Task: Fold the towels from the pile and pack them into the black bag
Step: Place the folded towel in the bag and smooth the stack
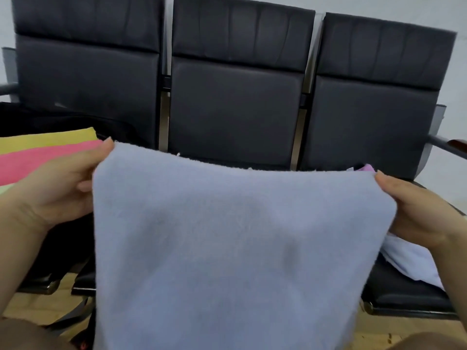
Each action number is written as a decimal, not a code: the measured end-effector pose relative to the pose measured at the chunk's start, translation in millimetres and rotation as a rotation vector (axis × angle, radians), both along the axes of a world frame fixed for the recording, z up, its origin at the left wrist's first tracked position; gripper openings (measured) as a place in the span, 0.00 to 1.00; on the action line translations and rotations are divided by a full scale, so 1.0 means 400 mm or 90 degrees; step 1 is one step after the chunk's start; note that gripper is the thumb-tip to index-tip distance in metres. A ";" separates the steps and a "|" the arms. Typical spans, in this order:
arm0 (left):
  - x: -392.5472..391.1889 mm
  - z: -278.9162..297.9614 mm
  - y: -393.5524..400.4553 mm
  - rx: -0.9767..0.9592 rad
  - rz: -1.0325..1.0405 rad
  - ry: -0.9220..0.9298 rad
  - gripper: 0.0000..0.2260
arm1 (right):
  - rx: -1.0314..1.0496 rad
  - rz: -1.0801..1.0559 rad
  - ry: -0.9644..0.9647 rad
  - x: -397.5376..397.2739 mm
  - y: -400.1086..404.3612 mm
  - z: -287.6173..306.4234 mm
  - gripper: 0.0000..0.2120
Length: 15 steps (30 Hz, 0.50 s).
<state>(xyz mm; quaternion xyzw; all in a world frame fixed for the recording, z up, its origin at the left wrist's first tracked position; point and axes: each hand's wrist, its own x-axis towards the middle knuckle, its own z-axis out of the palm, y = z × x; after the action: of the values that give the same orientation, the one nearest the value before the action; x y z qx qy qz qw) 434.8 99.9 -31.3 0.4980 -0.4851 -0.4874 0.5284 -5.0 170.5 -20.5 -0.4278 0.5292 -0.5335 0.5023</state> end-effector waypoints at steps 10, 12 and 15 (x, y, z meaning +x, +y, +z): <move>-0.045 -0.076 -0.151 0.007 -0.052 -0.384 0.17 | -0.004 -0.168 0.381 0.020 -0.138 -0.065 0.16; -0.064 -0.094 -0.190 0.026 -0.035 -0.337 0.12 | -0.001 -0.186 0.342 0.017 -0.181 -0.092 0.11; -0.095 -0.124 -0.241 0.029 0.009 -0.265 0.10 | -0.021 -0.241 0.378 0.015 -0.244 -0.130 0.10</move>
<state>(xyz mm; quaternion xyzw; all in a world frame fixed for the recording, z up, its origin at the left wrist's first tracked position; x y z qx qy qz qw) 396.7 3.6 -81.1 0.6034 -0.5689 -0.3810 0.4086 0.9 72.8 -72.7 -0.4665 0.7134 -0.4779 0.2123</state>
